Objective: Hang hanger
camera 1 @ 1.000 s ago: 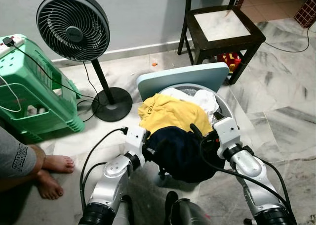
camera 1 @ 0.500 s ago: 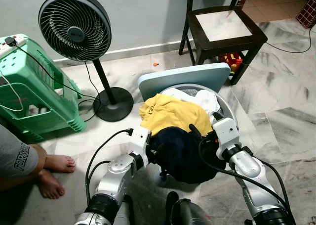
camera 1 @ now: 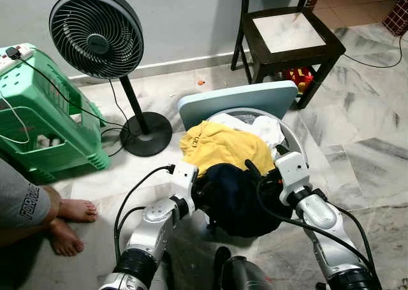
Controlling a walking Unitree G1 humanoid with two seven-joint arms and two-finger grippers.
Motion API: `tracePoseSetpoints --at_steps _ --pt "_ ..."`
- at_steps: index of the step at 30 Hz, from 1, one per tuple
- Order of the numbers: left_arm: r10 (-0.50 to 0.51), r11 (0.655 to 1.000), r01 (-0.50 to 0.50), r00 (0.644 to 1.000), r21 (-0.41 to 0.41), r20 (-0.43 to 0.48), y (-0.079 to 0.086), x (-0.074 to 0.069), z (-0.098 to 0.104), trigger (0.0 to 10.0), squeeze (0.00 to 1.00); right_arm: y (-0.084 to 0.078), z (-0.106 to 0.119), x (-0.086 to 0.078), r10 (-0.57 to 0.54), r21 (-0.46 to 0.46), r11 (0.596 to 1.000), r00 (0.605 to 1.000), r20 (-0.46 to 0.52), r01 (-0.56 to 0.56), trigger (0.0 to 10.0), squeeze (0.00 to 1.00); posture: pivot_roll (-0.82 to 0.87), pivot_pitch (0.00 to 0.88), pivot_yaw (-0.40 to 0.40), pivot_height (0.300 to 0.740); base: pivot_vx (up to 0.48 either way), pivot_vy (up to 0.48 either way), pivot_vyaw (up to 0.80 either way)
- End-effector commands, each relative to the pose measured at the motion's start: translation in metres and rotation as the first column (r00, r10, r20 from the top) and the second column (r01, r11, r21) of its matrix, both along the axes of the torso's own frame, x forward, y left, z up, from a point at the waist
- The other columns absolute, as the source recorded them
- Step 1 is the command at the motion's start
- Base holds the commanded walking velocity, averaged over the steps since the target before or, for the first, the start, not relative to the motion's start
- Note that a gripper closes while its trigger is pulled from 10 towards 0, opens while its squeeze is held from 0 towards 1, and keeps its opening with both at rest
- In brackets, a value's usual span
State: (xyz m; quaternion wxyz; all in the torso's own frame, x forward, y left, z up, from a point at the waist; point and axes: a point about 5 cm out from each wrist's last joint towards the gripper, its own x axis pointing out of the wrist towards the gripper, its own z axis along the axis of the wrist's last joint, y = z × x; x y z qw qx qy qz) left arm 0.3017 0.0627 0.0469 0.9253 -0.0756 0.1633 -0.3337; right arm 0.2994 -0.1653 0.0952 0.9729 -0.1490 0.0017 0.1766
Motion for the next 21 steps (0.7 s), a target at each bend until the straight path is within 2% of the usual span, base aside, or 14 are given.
tracePoseSetpoints --at_steps 1,5,8,10,13,17,21 --pt "-0.021 1.000 0.021 0.999 -0.005 -0.028 -0.003 -0.007 -0.007 0.0 0.00 -0.001 -0.002 -0.002 0.003 -0.006 1.000 1.000 -0.004 -0.003 10.0 0.00 0.01 0.308 -0.009 0.740 0.000 0.000 0.00" --pt "-0.014 1.000 0.013 0.999 -0.016 -0.033 -0.002 -0.006 -0.005 0.0 0.00 0.000 -0.001 -0.001 0.002 -0.007 1.000 1.000 0.000 -0.002 10.0 0.00 0.01 0.306 -0.009 0.740 0.000 0.000 0.00" --pt "-0.014 0.998 0.013 1.000 -0.054 -0.021 -0.003 -0.003 0.003 0.0 0.00 -0.001 0.002 0.001 -0.007 -0.006 1.000 1.000 0.015 0.007 10.0 0.00 0.02 0.304 -0.009 0.740 0.000 0.000 0.00" --pt "-0.005 0.989 -0.002 0.999 -0.149 -0.046 -0.007 -0.001 0.014 0.0 0.00 -0.001 0.001 0.001 -0.009 -0.009 1.000 1.000 0.015 0.009 10.0 0.00 0.02 0.303 -0.007 0.740 0.000 0.000 0.00" --pt "-0.016 0.978 0.009 0.999 -0.207 -0.034 -0.008 0.000 0.027 0.0 0.00 -0.002 0.001 0.001 -0.013 -0.009 1.000 1.000 0.016 0.013 10.0 0.00 0.02 0.303 -0.006 0.740 0.000 0.000 0.00" --pt "-0.003 0.964 -0.013 0.998 -0.265 -0.061 -0.007 0.001 0.034 0.0 0.00 0.000 0.000 0.001 -0.011 -0.007 1.000 1.000 0.015 0.011 10.0 0.00 0.02 0.303 -0.005 0.740 0.000 0.000 0.00" --pt "0.013 0.953 -0.028 0.999 -0.301 -0.050 -0.008 0.004 0.045 0.0 0.00 0.000 0.000 0.001 -0.009 -0.007 1.000 1.000 0.014 0.009 10.0 0.00 0.02 0.303 -0.009 0.740 0.000 0.000 0.00"
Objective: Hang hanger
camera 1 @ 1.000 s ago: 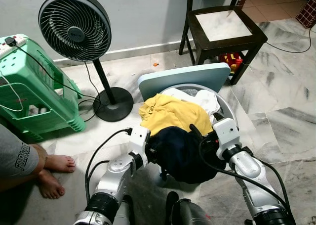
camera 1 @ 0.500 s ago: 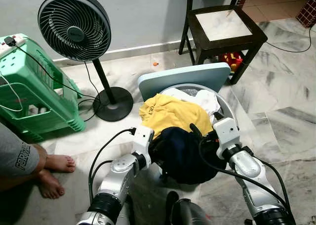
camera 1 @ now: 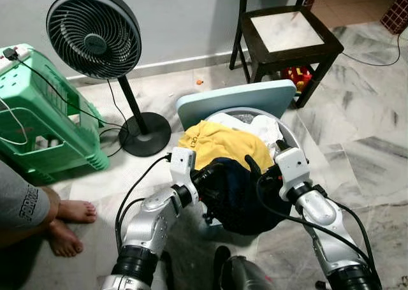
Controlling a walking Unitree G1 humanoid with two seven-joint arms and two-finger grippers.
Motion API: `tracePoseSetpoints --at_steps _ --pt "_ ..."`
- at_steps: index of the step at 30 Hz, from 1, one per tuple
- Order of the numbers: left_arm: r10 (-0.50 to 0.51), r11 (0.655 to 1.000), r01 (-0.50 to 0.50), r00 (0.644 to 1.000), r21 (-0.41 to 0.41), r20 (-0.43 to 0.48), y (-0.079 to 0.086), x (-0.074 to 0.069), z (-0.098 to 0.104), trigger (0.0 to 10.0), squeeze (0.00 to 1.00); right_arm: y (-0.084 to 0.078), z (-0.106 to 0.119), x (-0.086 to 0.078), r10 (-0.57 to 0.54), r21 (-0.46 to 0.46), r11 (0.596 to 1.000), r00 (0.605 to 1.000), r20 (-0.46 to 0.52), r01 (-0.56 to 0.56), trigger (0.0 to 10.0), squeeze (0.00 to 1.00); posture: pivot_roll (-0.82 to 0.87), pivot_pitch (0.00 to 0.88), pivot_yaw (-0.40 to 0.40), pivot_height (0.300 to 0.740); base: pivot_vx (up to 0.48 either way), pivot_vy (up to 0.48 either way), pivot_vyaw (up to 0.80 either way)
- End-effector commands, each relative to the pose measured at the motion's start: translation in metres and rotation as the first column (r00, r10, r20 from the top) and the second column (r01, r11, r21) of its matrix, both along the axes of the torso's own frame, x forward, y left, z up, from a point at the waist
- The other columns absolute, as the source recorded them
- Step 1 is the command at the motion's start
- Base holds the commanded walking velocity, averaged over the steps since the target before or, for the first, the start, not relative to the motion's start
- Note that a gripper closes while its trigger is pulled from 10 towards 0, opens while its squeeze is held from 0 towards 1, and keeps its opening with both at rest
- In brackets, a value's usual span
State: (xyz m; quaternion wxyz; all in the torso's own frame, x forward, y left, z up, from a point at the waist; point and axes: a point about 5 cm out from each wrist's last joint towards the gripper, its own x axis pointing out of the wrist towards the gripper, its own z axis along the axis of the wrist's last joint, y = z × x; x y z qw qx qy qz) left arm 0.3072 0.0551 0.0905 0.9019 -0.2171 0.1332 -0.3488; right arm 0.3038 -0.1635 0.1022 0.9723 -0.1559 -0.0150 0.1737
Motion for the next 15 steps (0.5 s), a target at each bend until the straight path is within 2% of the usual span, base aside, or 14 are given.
tracePoseSetpoints --at_steps 1,3,7,11,12,15 --pt "0.036 0.999 -0.036 0.999 -0.027 -0.006 0.001 0.001 0.004 0.0 0.00 -0.001 -0.007 -0.003 -0.008 0.000 1.000 1.000 -0.022 0.008 10.0 0.00 0.02 0.303 -0.009 0.740 0.000 0.000 0.00" --pt "0.054 0.998 -0.054 0.999 -0.041 -0.006 0.003 0.003 0.009 0.0 0.00 -0.001 -0.007 -0.002 -0.008 -0.001 1.000 1.000 -0.021 0.008 10.0 0.00 0.02 0.302 -0.009 0.740 0.000 0.000 0.00" --pt "0.071 0.985 -0.059 0.995 -0.164 0.065 0.008 0.009 0.050 0.0 0.00 -0.003 -0.007 -0.002 -0.014 -0.003 1.000 1.000 -0.020 0.014 10.0 0.00 0.03 0.300 -0.010 0.740 0.000 0.000 0.00" --pt "0.114 0.970 -0.084 0.986 -0.228 0.118 0.017 0.012 0.075 0.0 0.00 -0.005 -0.007 -0.002 -0.028 -0.010 1.000 1.000 -0.013 0.028 10.0 0.00 0.03 0.299 -0.010 0.740 0.000 0.000 0.00" --pt "0.144 0.963 -0.107 0.980 -0.249 0.136 0.024 0.011 0.083 0.0 0.00 -0.008 -0.006 0.000 -0.057 -0.015 0.998 0.998 -0.001 0.057 10.0 0.00 0.03 0.295 -0.010 0.740 0.000 0.000 0.00" --pt "0.191 0.952 -0.149 0.971 -0.267 0.141 0.034 0.010 0.087 0.0 0.00 -0.015 -0.003 0.004 -0.117 -0.023 0.993 0.993 0.019 0.117 10.0 0.00 0.04 0.292 -0.011 0.740 0.000 0.000 0.00"
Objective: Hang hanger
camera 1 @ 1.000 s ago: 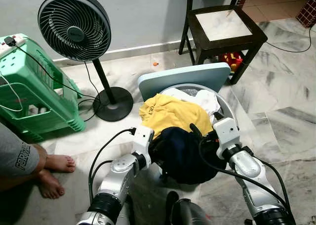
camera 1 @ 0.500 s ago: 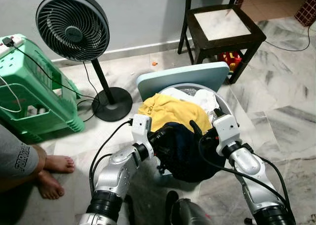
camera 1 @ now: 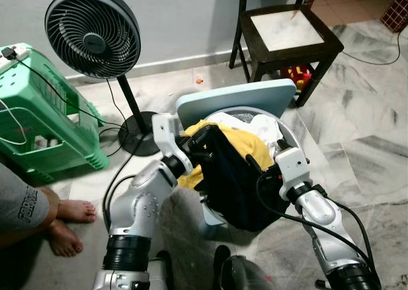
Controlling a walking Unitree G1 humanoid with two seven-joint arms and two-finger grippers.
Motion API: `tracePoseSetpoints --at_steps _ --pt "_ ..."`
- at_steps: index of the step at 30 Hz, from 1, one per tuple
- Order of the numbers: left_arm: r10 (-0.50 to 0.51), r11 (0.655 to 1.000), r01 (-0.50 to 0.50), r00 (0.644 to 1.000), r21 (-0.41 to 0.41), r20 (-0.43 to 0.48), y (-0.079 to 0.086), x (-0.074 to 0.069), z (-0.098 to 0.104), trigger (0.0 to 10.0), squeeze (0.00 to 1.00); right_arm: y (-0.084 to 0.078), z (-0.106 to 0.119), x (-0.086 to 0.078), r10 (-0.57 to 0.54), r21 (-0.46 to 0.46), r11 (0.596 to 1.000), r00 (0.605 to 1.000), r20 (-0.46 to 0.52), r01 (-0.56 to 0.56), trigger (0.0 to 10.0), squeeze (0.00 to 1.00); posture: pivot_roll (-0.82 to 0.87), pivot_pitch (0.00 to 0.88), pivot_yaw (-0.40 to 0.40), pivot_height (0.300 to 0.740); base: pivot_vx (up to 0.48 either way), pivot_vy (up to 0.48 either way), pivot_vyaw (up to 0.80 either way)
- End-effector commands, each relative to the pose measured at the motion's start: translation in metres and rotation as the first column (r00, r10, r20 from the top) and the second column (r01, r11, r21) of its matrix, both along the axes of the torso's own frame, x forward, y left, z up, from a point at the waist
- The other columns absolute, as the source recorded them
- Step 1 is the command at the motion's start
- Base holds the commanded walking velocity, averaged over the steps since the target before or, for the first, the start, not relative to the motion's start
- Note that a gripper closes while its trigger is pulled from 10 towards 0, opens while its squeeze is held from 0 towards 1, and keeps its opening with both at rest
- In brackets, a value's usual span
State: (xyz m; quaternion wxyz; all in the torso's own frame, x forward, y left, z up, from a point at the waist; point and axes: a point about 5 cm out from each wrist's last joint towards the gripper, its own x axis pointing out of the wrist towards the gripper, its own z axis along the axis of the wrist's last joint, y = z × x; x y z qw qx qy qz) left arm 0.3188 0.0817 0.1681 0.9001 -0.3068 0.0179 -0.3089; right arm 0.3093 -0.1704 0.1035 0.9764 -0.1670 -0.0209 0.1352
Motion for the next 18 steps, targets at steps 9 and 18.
tracePoseSetpoints --at_steps 9,18 --pt "0.241 0.970 -0.231 0.947 -0.073 0.212 0.040 0.000 0.067 0.0 0.00 -0.015 -0.001 0.003 -0.095 -0.004 0.995 0.995 0.019 0.095 10.0 0.00 0.05 0.283 -0.013 0.740 0.000 0.000 0.00" --pt "0.385 0.913 -0.407 0.875 0.016 0.294 0.045 0.011 0.087 0.0 0.00 -0.008 -0.003 0.005 -0.087 0.008 0.996 0.996 0.025 0.087 10.0 0.00 0.06 0.277 0.000 0.740 0.000 0.000 0.00"
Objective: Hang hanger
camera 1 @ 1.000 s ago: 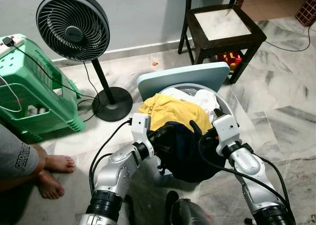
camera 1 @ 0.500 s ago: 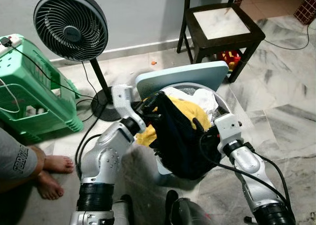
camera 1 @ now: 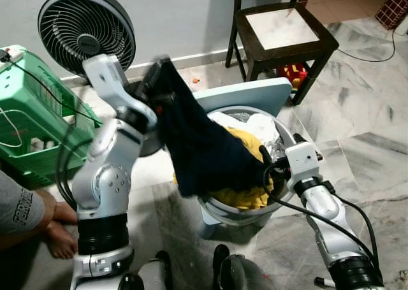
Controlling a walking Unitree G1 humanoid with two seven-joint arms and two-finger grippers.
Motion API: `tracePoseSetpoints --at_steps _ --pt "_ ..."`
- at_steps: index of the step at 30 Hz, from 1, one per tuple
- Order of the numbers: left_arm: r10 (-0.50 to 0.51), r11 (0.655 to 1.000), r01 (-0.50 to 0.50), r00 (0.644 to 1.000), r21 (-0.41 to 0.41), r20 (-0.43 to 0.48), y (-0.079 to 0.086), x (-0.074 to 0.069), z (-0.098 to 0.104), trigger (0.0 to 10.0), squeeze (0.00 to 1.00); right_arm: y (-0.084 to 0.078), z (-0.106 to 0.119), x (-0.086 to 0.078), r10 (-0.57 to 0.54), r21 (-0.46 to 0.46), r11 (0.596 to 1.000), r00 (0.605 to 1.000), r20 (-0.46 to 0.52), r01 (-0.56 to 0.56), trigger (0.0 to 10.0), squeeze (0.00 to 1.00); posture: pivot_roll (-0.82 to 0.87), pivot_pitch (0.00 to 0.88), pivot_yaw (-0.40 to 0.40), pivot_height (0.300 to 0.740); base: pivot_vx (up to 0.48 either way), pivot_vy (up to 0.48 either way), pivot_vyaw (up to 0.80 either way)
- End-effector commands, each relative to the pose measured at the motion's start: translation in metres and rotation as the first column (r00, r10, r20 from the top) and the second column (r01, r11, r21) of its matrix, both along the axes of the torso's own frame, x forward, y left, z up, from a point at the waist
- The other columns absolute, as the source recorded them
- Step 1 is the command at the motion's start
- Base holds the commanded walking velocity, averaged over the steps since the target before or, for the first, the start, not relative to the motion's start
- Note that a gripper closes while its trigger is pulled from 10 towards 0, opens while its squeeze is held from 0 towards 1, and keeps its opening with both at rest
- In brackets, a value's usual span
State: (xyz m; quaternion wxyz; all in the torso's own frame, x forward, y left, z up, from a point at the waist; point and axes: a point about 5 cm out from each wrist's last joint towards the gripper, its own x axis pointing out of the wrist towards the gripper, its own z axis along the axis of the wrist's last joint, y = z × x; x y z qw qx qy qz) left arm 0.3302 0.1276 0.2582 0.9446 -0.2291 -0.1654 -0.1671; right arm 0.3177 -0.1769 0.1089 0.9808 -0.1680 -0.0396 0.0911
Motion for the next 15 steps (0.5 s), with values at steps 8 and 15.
tracePoseSetpoints --at_steps 8,15 --pt "-0.007 0.996 0.017 0.992 0.084 -0.122 -0.031 0.018 -0.042 0.0 0.00 -0.004 -0.010 -0.007 -0.018 0.011 1.000 1.000 -0.022 0.018 10.0 0.00 0.04 0.280 0.016 0.740 0.000 0.000 0.00" --pt "-0.003 1.000 0.001 0.982 -0.011 -0.188 -0.048 0.049 -0.031 0.0 0.00 -0.005 -0.011 -0.009 -0.029 0.011 0.999 0.999 -0.021 0.030 10.0 0.00 0.03 0.280 0.020 0.740 0.000 0.000 0.00"
